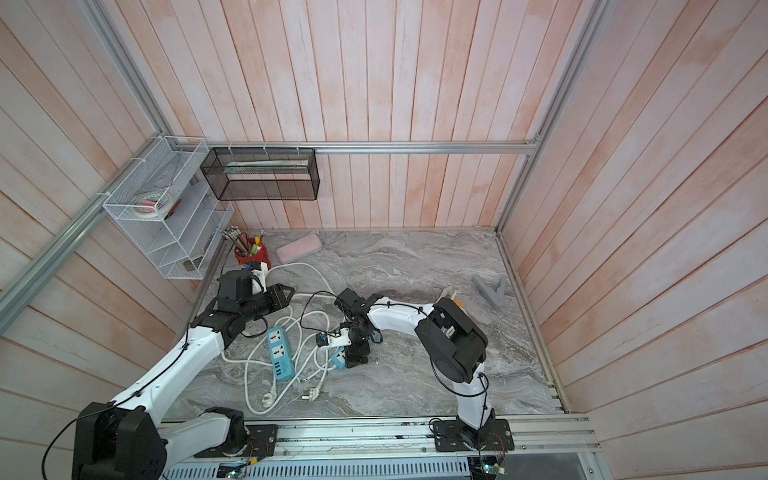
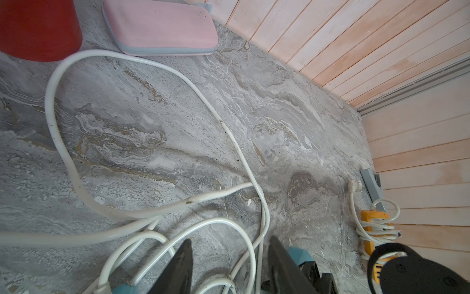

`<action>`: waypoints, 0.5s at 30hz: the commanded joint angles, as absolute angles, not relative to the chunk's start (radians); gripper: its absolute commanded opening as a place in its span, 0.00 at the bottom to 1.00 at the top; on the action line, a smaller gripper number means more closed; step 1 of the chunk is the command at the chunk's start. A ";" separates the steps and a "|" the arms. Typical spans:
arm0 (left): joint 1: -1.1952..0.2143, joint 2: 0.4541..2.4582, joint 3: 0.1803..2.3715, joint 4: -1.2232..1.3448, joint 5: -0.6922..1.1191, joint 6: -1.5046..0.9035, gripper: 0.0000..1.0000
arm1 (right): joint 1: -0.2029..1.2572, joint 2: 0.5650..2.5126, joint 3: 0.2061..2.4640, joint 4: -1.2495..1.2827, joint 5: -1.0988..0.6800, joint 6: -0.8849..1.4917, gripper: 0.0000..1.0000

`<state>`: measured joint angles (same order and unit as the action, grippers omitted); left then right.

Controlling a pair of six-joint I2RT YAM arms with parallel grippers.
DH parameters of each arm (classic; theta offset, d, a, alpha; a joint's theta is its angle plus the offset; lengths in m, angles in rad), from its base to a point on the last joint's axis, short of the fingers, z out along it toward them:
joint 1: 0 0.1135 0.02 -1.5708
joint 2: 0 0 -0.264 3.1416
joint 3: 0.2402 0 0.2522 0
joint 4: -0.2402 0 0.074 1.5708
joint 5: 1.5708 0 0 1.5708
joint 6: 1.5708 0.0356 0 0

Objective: Wrap the cord around the power strip
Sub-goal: Pick up the power strip from the center of the board.

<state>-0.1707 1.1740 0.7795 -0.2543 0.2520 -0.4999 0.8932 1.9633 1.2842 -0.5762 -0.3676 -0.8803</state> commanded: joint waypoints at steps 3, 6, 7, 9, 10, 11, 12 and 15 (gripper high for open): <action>-0.178 1.163 0.804 -0.235 0.241 -0.509 0.49 | 0.881 1.964 1.274 -0.601 -0.351 -0.830 0.78; -0.180 1.167 0.815 -0.229 0.240 -0.506 0.49 | 0.859 1.889 1.232 -0.582 -0.350 -0.793 0.66; -0.180 1.168 0.820 -0.227 0.242 -0.505 0.49 | 0.850 1.857 1.210 -0.570 -0.345 -0.781 0.62; -0.182 1.175 0.835 -0.226 0.244 -0.500 0.49 | 0.826 1.775 1.155 -0.542 -0.316 -0.753 0.43; -0.184 1.179 0.841 -0.222 0.249 -0.500 0.49 | 0.816 1.737 1.129 -0.527 -0.292 -0.741 0.33; -0.186 1.185 0.847 -0.216 0.255 -0.500 0.49 | 0.803 1.695 1.099 -0.506 -0.262 -0.730 0.26; -0.191 1.189 0.852 -0.205 0.263 -0.504 0.49 | 0.789 1.653 1.074 -0.491 -0.232 -0.719 0.23; -0.224 1.205 0.856 -0.152 0.299 -0.503 0.49 | 0.738 1.567 1.036 -0.463 -0.142 -0.662 0.19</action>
<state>-0.1959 1.1862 0.8280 -0.2180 0.2615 -0.5022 0.7727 1.6333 1.0573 -0.5217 -0.2459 -0.7334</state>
